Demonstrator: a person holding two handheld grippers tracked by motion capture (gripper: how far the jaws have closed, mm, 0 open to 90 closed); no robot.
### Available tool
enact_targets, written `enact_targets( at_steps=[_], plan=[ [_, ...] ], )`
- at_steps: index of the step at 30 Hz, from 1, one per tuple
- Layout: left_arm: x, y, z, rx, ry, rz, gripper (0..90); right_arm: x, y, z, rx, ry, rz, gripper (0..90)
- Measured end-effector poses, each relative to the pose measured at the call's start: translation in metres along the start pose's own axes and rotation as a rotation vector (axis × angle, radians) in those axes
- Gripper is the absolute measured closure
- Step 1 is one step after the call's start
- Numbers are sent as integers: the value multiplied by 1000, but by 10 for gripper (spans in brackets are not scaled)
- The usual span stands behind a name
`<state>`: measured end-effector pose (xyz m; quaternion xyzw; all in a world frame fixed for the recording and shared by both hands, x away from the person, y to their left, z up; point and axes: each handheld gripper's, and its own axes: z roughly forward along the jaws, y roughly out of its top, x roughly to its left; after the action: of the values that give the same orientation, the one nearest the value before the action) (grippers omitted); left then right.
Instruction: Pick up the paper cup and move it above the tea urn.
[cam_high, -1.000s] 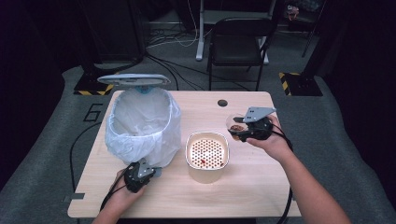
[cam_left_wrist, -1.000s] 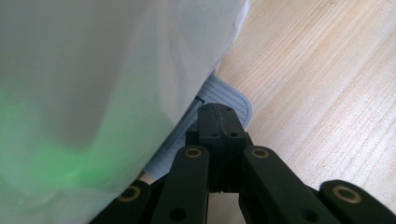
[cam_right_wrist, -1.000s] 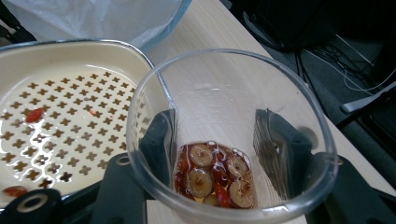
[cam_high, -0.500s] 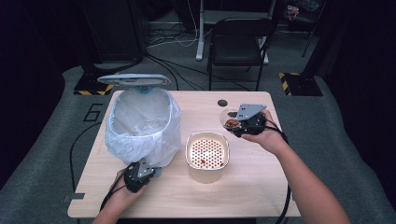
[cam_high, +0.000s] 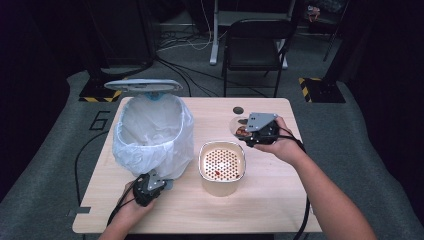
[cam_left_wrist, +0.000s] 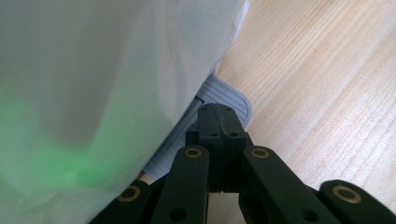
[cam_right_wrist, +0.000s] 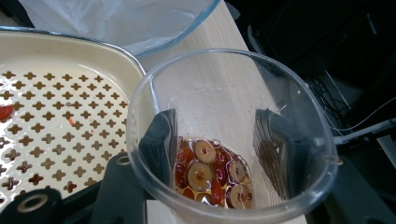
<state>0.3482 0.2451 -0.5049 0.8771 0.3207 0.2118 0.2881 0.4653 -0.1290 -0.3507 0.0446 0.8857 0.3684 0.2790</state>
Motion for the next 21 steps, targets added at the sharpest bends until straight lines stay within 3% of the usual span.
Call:
enact_targets(
  at_steps=[7, 17, 21],
  plan=[
    [1, 0, 0, 0, 3, 8, 900, 3, 6, -2, -5, 0, -29, 497],
    [1, 0, 0, 0, 3, 10, 900, 12, 19, -3, 19, -19, -149, 497],
    [1, 0, 0, 1, 2, 10, 900, 15, 21, -1, 24, -14, -172, 497]
  ],
)
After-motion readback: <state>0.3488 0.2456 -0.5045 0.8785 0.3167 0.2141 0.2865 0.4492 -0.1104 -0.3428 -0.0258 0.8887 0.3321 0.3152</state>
